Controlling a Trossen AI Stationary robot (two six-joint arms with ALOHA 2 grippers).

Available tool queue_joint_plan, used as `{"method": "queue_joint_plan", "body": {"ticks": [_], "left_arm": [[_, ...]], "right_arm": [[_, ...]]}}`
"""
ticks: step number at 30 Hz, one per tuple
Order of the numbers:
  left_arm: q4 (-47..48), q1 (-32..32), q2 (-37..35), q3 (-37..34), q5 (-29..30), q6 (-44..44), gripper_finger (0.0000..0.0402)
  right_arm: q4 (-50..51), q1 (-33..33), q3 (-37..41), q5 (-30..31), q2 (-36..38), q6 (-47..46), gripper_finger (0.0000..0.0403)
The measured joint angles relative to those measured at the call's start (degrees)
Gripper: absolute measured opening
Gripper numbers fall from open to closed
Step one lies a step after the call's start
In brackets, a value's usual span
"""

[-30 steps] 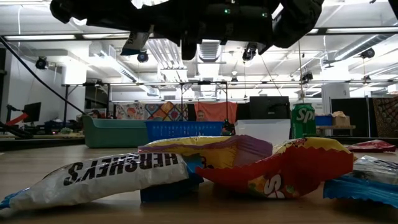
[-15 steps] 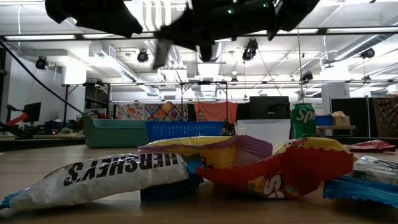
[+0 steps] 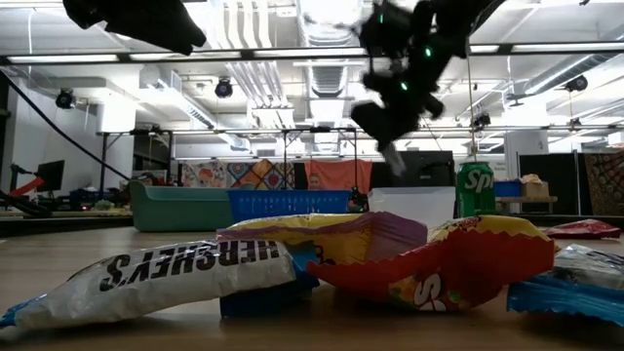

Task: Sort candy
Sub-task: Put the hersheys bar into the transparent bin

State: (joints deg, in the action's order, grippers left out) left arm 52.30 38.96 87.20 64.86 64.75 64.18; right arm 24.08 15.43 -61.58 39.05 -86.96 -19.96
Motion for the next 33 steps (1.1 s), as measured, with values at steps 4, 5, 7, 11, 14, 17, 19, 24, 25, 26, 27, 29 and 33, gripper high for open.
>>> {"method": "queue_joint_plan", "body": {"ticks": [4, 5, 7, 11, 14, 17, 19, 24, 25, 26, 27, 29, 33], "left_arm": [[0.25, -0.07, 0.04, 0.0, 0.35, 0.0, 0.0169], [0.25, -0.07, 0.04, 0.0, 0.44, 0.0, 0.0169], [0.26, -0.07, 0.04, 0.0, 0.46, 0.0, 0.0169], [0.28, -0.07, 0.04, 0.0, -0.31, 0.19, 0.0169], [0.29, -0.07, 0.09, -0.01, -1.49, 0.38, 0.0169], [0.39, -0.07, 0.09, 0.0, -3.16, 0.42, 0.0169], [0.51, -0.07, 0.09, -0.02, -4.51, 0.42, 0.0169], [1.09, -0.07, 0.11, -0.02, -8.98, 0.42, 0.0169], [1.27, -0.07, 0.11, -0.02, -9.91, 0.42, 0.0169], [1.31, -0.07, 0.11, -0.02, -10.83, 0.42, 0.0169], [1.32, -0.07, 0.13, -0.02, -11.81, 0.42, 0.0169], [1.4, -0.07, 0.13, -0.03, -14.02, 0.4, 0.0169], [1.41, 0.0, 0.17, -0.07, -18.77, -0.75, 0.0169]], "right_arm": [[2.97, 3.49, 0.55, -0.11, -2.68, -2.15, 0.0045], [2.74, 4.03, 0.65, -0.6, -3.46, -1.84, 0.0053], [1.44, 4.96, 0.65, -2.49, -4.97, -1.29, 0.0071], [0.46, 6.0, 0.41, -5.01, -7.31, -1.18, 0.0102], [0.44, 5.98, 0.22, -4.99, -7.58, -1.12, 0.0118], [0.43, 5.83, 0.22, -5.01, -6.54, -1.08, 0.0129], [0.48, 5.44, 0.22, -4.99, -5.27, -1.05, 0.0131], [-0.09, 3.85, 0.19, -5.0, -1.19, -0.14, 0.0132], [-0.31, 3.51, 0.19, -5.01, -0.24, 0.01, 0.0132], [-0.42, 3.03, 0.19, -5.03, 0.72, 0.03, 0.0132], [-0.44, 2.6, 0.19, -5.17, 1.75, 0.04, 0.0132], [-0.44, 1.71, 0.19, -7.62, 4.0, 0.33, 0.0132], [-0.57, -0.31, 0.19, -18.01, 8.43, 0.48, 0.0132]]}}
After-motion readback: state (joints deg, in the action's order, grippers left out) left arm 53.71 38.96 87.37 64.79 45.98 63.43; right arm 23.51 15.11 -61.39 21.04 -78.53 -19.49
